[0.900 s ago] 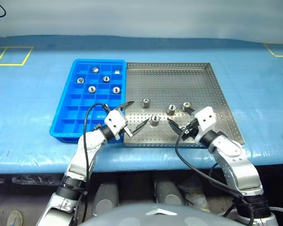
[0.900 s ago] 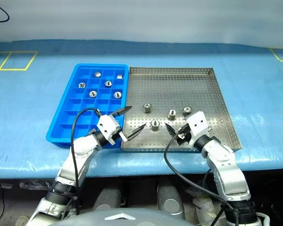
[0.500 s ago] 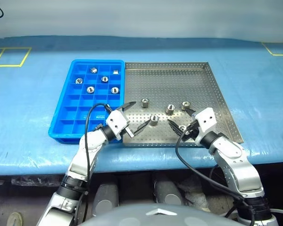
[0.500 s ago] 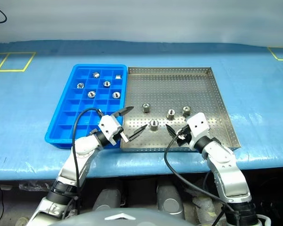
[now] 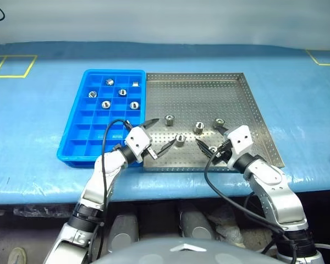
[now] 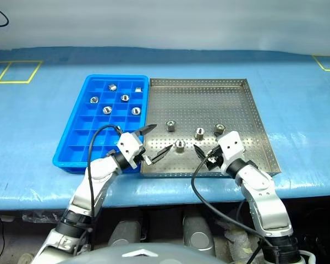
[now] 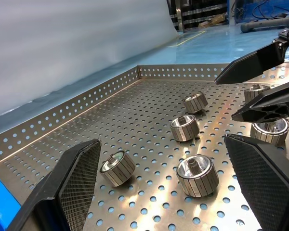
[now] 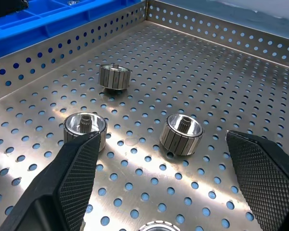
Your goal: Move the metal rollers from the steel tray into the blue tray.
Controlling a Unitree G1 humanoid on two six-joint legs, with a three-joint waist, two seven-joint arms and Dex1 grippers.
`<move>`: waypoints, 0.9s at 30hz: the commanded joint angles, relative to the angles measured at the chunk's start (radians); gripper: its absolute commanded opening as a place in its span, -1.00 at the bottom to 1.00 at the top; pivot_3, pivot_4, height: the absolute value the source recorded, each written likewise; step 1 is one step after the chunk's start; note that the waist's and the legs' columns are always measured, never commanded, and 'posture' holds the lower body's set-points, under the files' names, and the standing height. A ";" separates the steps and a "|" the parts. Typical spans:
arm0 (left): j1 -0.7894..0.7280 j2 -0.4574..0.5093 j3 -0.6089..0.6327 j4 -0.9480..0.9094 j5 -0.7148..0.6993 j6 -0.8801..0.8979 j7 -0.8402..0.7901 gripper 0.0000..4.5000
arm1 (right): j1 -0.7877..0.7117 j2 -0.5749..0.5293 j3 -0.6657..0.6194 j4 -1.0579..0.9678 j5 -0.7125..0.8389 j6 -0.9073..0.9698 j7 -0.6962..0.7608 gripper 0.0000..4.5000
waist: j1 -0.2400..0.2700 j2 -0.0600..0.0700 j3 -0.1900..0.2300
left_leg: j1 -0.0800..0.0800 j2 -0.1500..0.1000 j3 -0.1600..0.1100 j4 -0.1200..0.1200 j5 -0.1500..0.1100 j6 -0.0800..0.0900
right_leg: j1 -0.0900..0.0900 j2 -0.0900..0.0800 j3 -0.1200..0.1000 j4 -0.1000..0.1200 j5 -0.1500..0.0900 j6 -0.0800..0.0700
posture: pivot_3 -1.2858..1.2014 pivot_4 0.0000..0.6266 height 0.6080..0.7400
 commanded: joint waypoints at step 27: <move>-0.125 -0.145 -0.155 -0.005 0.073 0.615 0.080 0.17 | 0.004 0.015 -0.003 -0.038 -0.007 -0.015 -0.022 1.00 | -0.028 0.003 -0.002 | 0.000 -0.001 0.000 0.003 0.000 0.001 | 0.001 0.000 0.002 0.000 0.001 0.002 | -0.09 -0.52 1.00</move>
